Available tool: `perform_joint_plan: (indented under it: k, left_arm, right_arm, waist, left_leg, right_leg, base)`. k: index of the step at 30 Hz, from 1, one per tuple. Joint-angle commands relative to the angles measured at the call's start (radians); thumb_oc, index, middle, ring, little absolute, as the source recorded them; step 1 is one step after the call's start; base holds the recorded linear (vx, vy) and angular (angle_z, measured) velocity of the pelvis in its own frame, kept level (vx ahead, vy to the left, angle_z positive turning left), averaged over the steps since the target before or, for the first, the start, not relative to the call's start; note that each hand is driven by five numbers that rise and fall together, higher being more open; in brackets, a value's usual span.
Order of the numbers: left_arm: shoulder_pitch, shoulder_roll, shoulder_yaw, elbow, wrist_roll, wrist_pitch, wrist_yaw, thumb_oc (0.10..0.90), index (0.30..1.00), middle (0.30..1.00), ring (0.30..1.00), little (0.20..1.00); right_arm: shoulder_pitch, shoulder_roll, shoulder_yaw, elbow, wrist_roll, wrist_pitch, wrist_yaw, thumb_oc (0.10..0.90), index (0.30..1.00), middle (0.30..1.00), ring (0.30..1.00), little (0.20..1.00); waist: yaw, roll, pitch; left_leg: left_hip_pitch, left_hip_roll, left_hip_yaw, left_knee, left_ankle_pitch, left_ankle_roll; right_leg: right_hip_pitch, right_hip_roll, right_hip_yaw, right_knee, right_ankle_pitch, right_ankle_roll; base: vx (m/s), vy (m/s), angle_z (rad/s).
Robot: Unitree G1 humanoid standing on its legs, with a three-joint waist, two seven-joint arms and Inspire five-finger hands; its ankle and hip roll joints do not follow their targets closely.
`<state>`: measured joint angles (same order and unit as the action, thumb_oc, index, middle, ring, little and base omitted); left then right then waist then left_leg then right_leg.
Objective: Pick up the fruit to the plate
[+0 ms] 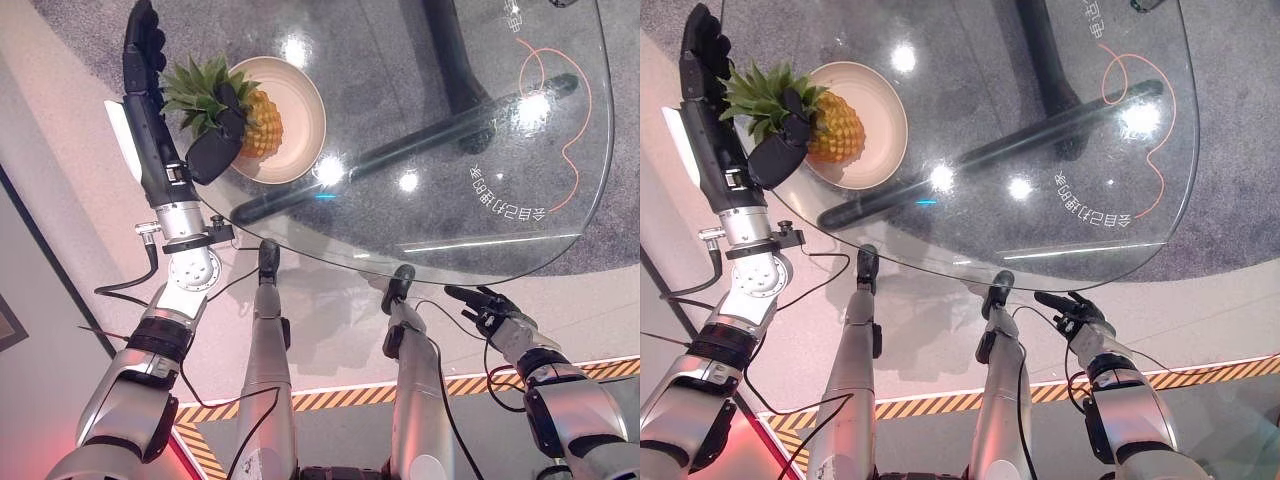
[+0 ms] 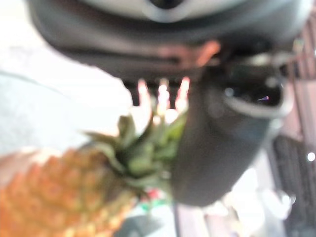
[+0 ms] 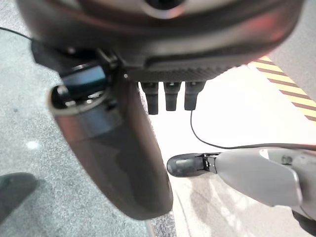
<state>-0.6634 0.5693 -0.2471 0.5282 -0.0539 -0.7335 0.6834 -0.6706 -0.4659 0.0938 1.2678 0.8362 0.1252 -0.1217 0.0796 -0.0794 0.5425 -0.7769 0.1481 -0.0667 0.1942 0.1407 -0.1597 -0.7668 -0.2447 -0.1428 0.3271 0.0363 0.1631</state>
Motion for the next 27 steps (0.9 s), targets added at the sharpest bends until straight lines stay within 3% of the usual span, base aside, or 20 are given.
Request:
perform_joint_plan:
  k: [1, 11, 27]
  left_arm:
    - [-0.019, 0.034, 0.046, -0.061, 0.056, -0.059, 0.021, 0.800, 0.900, 0.900, 0.900, 0.900]
    - [-0.005, 0.051, 0.035, -0.054, 0.088, -0.043, 0.027, 0.800, 0.900, 0.900, 0.900, 0.900]
    - [0.010, 0.084, -0.014, -0.088, 0.149, -0.052, 0.028, 0.800, 0.900, 0.900, 0.900, 0.900]
  right_arm:
    - [0.080, -0.067, -0.034, 0.013, -0.005, -0.006, -0.018, 0.800, 0.900, 0.900, 0.900, 0.900]
    - [0.078, -0.069, -0.039, 0.018, -0.007, -0.010, -0.015, 0.800, 0.900, 0.900, 0.900, 0.900]
    - [0.068, -0.086, -0.034, 0.016, -0.005, -0.005, -0.021, 0.800, 0.900, 0.900, 0.900, 0.900]
  waist:
    - [0.005, 0.008, -0.023]
    - [0.011, 0.007, -0.023]
    - [0.016, 0.028, -0.023]
  left_leg:
    - [0.007, -0.025, 0.025, 0.102, -0.137, 0.072]
    - [0.014, -0.022, 0.024, 0.097, -0.137, 0.072]
    - [0.009, -0.031, 0.028, 0.098, -0.138, 0.077]
  right_leg:
    - [0.038, 0.006, -0.066, -0.085, 0.052, -0.020]
    - [0.050, 0.001, -0.072, -0.094, 0.057, -0.014]
    - [0.042, -0.006, -0.074, -0.084, 0.048, -0.017]
  base:
    - [0.00, 0.000, 0.00]
    - [0.00, 0.000, 0.00]
    - [0.00, 0.000, 0.00]
